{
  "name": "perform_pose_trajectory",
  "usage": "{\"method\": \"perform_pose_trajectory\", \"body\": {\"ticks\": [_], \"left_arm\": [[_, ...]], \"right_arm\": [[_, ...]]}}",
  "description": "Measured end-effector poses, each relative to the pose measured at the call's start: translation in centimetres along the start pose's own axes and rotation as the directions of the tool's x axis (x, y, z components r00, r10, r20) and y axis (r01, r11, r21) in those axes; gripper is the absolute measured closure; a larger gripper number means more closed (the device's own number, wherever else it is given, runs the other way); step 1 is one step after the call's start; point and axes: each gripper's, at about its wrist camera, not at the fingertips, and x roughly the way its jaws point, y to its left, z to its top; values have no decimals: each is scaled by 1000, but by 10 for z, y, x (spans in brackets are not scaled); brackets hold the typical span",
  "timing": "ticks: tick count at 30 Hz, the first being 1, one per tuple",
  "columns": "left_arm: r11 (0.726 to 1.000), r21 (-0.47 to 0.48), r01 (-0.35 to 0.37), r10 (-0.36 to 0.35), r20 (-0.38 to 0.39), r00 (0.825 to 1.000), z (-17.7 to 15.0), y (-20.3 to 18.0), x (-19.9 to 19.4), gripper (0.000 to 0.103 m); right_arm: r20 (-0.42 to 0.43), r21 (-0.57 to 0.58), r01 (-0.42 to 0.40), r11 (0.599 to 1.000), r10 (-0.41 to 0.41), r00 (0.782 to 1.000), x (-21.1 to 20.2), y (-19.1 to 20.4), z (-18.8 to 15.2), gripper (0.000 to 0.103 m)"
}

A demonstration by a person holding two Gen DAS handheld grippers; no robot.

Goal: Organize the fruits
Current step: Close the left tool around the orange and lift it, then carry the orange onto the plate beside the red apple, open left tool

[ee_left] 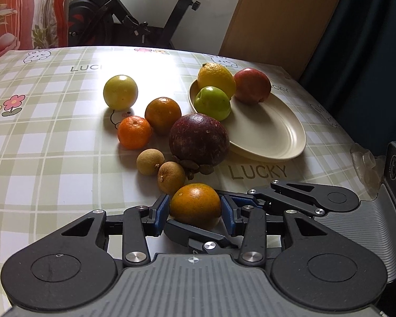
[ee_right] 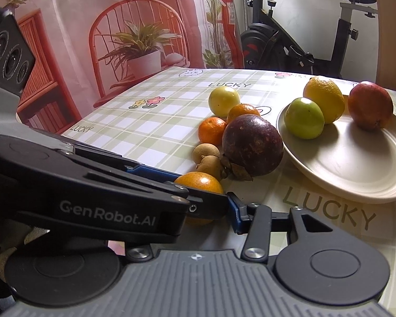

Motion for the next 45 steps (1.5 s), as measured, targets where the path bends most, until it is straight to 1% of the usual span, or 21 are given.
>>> {"method": "perform_pose_trajectory", "body": {"ticks": [4,13,19,23,27,32,38,41,43,45], "left_arm": [[1000,-2,0,0,9,1000,1,-1,-2,58],[1000,28,4,-5,43,999,6,-9,-11,58],[996,83,19,-25,82,996,26,-26,-18,58],[991,128,29,-42,99,994,45,-43,-14,58],[986,161,46,-62,92,994,66,-58,2,58],[979,190,74,-87,60,994,89,-76,36,58],[978,166,124,-127,12,992,112,-95,80,58],[979,130,154,-153,-17,988,122,-99,102,58],[981,106,161,-158,-31,987,126,-100,113,58],[982,111,152,-149,-36,988,127,-104,121,58]], "right_arm": [[14,-13,9,1000,-9,1000,-2,2,2,57],[61,-20,18,1000,-17,998,-14,-1,6,58],[136,-14,46,999,-44,990,-34,-11,18,58],[178,-3,70,998,-69,982,-46,-28,27,58],[210,9,107,994,-106,972,-52,-51,32,58],[232,51,154,987,-162,959,-48,-86,35,58],[228,73,241,968,-252,941,-46,-126,34,58],[219,66,283,957,-291,931,-42,-141,33,58],[212,60,309,949,-314,925,-37,-147,31,58],[206,64,324,944,-330,921,-33,-152,31,58]]}}
